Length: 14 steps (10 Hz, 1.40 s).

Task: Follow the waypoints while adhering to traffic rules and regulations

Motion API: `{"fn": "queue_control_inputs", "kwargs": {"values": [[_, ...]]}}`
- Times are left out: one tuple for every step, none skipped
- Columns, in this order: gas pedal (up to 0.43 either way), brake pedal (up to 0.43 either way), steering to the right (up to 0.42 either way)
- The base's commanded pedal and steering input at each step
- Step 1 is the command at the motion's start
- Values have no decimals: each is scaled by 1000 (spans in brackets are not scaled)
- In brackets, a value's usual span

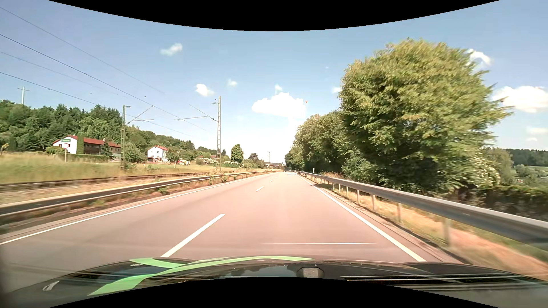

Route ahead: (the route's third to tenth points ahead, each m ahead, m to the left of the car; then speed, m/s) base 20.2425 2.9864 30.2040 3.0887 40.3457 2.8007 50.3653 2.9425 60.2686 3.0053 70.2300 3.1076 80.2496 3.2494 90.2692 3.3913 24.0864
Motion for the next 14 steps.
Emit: {"fn": "queue_control_inputs", "kwargs": {"values": [[248, 0, -5], [240, 0, -5], [240, 0, -5], [240, 0, -5], [240, 0, -5], [240, 0, -5], [240, 0, -5], [228, 0, -5], [209, 0, -5], [197, 0, -4], [197, 0, -3], [197, 0, 1], [197, 0, 1], [197, 0, 2]]}}
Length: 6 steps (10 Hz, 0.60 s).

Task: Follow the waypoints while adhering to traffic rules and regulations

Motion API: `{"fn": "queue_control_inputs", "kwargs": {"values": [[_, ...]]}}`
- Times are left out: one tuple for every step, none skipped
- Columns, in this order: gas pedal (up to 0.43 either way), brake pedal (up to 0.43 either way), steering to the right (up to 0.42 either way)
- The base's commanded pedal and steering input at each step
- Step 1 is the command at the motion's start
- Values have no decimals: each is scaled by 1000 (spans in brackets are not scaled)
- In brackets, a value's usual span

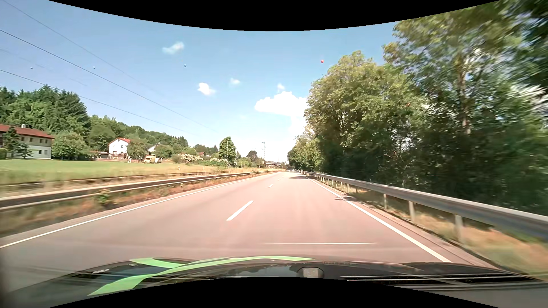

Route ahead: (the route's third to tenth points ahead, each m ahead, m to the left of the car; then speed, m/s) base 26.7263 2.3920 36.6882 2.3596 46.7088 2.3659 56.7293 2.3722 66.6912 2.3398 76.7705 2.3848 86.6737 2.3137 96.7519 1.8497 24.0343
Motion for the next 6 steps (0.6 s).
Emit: {"fn": "queue_control_inputs", "kwargs": {"values": [[197, 0, 2], [197, 0, 2], [189, 0, 1], [189, 0, 1], [177, 0, 1], [177, 0, 1]]}}
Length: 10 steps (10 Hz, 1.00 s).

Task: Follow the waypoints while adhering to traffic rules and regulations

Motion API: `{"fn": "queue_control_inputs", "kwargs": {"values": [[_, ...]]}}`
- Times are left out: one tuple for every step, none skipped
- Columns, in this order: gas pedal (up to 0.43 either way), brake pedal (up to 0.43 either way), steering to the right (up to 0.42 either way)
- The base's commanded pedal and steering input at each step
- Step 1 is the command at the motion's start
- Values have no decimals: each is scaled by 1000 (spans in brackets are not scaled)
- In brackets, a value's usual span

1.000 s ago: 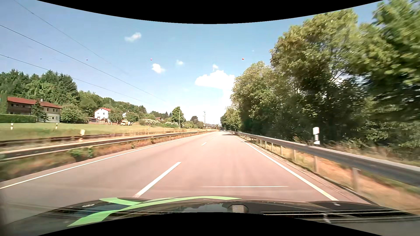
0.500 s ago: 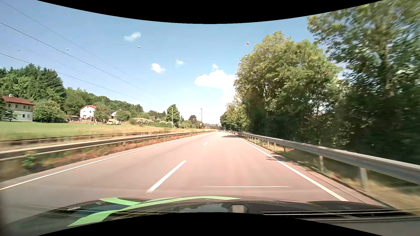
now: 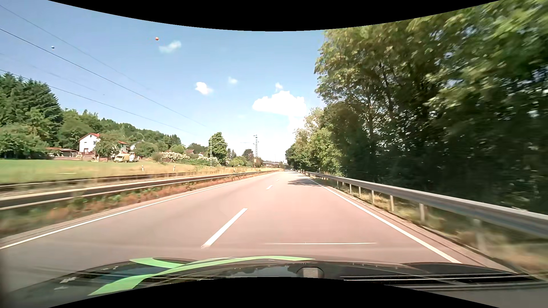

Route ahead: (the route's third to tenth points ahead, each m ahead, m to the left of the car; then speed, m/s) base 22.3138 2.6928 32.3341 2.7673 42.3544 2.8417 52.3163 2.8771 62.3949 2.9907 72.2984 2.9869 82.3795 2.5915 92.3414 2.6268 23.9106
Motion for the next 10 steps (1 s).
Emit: {"fn": "queue_control_inputs", "kwargs": {"values": [[169, 0, 1], [169, 0, 1], [169, 0, 1], [157, 0, 1], [157, 0, 1], [157, 0, 1], [157, 0, 1], [157, 0, 1], [157, 0, 1], [157, 0, 1]]}}
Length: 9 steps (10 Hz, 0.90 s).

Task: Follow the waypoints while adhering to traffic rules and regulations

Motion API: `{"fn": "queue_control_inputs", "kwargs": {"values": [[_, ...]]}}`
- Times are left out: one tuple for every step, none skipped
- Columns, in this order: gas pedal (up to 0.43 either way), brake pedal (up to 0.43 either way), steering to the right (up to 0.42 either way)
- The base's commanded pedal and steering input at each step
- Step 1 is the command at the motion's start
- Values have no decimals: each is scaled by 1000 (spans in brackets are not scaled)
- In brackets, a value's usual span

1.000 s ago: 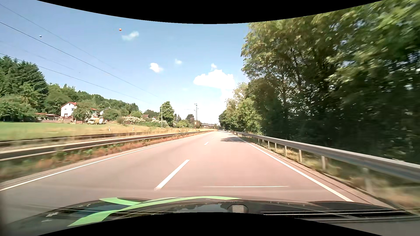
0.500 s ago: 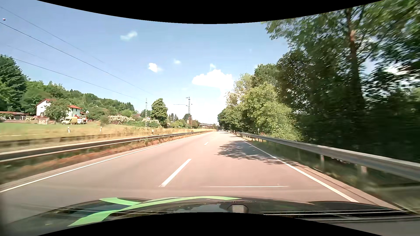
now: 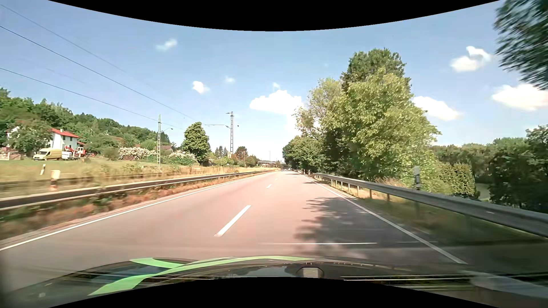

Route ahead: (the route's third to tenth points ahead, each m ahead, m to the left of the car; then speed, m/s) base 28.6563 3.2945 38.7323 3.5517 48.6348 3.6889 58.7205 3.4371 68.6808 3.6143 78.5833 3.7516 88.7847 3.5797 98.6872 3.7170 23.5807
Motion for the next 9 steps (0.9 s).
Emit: {"fn": "queue_control_inputs", "kwargs": {"values": [[157, 0, 1], [157, 0, 1], [157, 0, 1], [157, 0, 1], [150, 0, 1], [150, 0, 0], [150, 0, 0], [150, 0, 0], [150, 0, -1]]}}
